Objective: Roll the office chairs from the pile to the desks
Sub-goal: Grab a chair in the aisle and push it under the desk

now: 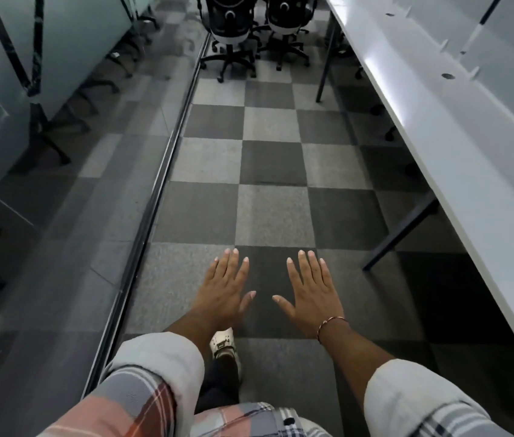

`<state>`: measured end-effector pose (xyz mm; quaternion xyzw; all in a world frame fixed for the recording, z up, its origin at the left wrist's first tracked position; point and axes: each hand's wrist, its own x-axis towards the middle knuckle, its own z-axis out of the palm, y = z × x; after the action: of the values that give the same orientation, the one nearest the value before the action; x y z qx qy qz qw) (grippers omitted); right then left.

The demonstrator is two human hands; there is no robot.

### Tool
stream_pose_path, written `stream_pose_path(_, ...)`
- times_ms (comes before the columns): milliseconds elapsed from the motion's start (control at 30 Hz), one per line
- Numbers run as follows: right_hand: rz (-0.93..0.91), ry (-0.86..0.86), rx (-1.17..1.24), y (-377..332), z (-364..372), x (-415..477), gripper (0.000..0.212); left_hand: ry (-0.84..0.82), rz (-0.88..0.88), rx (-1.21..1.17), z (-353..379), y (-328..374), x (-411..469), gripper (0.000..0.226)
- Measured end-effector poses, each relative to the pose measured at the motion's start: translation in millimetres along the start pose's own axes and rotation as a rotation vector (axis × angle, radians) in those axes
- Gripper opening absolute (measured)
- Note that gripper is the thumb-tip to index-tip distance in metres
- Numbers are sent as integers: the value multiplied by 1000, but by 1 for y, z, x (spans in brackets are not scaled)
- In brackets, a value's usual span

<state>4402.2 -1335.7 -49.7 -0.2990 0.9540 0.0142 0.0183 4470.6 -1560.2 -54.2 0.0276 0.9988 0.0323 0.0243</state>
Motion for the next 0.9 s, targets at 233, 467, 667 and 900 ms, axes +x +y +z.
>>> stream_pose_path(233, -13, -30, -7, 14, -10, 142, 81, 53, 14, 57, -15, -85, 120, 72)
stream_pose_path(467, 52, 10, 44, 20, -38, 272, 80, 38, -14, 92, -45, -164, 235, 72)
stream_pose_path(667, 66, -18, 54, 47, -36, 368, 84, 8, 22, 48, -49, -187, 329, 74)
stream_pose_path(900, 39, -35, 73, 111, -30, 496, 84, -55, -23, 46, -48, -219, 470, 79)
